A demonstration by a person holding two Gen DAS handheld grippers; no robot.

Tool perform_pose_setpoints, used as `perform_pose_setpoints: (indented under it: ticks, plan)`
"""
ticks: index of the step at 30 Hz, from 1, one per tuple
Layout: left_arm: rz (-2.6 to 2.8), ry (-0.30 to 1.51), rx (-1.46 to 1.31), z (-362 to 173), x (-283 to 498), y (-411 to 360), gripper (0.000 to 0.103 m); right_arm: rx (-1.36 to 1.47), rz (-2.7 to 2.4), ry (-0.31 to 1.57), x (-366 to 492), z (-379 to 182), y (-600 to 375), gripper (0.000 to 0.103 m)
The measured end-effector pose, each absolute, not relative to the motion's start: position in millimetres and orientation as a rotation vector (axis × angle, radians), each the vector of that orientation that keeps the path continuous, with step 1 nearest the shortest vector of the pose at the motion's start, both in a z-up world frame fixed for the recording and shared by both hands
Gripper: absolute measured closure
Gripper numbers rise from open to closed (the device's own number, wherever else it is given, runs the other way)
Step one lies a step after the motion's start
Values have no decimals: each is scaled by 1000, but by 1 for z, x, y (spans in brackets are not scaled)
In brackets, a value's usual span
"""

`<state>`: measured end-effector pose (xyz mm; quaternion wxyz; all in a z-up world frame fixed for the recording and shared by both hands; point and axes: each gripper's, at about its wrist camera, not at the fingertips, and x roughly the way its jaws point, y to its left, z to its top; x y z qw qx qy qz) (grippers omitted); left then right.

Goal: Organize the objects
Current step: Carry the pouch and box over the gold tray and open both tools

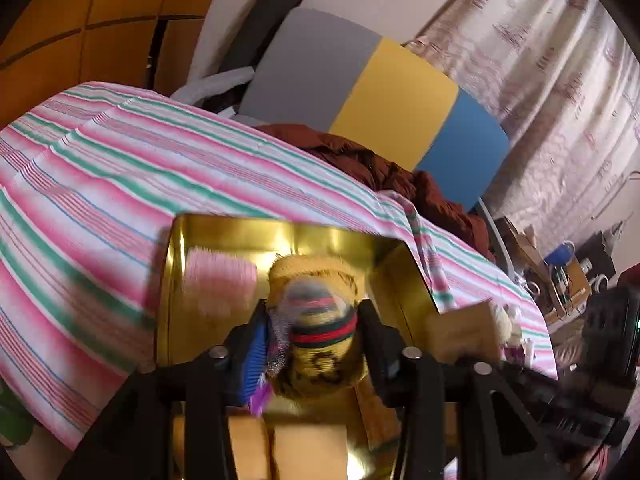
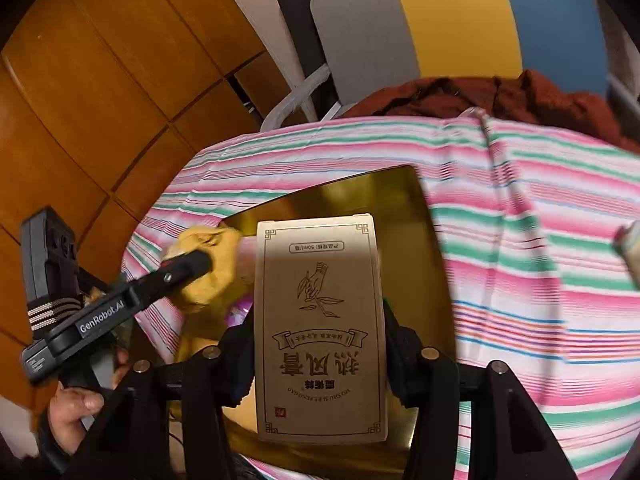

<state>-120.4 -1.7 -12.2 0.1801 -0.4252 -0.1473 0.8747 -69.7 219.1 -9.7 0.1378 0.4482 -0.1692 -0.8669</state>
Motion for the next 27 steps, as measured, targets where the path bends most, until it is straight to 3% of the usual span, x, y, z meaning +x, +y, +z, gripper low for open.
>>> perform_pose_setpoints:
  ticks: [4,8,16,19,27]
  plan:
    - [2481,-442,-1200,-10,-129,-2,47,1314,-2434,-516,-79,-20,203,34]
    - [2554,-436,-1188,-13,-119,-10,45,1333,-2414,-479,-75,-27,193,33]
    - [2686,-314,-1148,-20,-84,-13,45,1311,-2542,-228,-57,-28,175,31]
    - [2714,-260,-1139,-20,-73,-10,45,1261,-2610,-153,-44,-19,174,22]
    - [2711,-198,-1133,-16,-53,-3,45,1233,-2691,-75,-29,-9,182,15]
